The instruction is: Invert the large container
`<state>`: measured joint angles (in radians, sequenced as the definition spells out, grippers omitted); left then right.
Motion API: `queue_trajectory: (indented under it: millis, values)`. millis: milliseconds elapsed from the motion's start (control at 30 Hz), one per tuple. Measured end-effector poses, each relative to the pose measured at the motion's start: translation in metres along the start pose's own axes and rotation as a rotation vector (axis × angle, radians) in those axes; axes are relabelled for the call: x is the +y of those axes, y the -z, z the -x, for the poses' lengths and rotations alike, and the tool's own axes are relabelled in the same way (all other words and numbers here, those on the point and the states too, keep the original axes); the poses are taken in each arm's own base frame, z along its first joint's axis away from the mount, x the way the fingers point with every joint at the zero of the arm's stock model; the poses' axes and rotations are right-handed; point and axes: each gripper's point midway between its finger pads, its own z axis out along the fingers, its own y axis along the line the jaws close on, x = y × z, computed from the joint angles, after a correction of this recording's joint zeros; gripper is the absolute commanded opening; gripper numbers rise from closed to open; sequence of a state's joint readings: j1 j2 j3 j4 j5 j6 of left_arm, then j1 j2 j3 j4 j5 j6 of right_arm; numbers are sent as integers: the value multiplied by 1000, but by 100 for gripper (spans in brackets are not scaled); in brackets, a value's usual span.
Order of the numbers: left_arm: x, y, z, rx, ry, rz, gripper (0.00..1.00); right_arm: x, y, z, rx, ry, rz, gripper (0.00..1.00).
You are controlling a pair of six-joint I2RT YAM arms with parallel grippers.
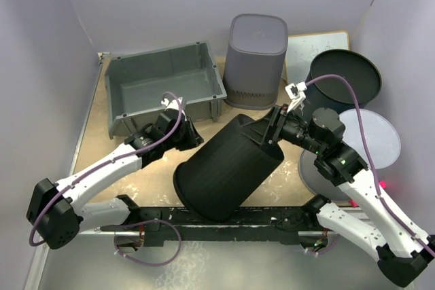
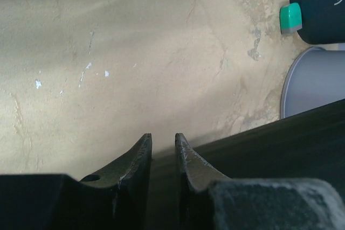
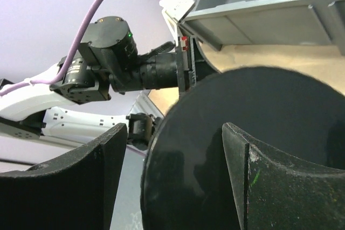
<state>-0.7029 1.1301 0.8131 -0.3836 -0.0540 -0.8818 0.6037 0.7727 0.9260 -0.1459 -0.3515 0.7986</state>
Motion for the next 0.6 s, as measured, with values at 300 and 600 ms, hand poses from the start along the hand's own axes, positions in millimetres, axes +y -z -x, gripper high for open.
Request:
queue_trajectory:
  millis: [300,600]
  values:
    - [-1,-17,10,-24,-12,32,20,3,-8,-16,38,-73,81,72]
    - [-16,-13,37,-116,-4,16,19,9,-5,-34,121,-58,141,69]
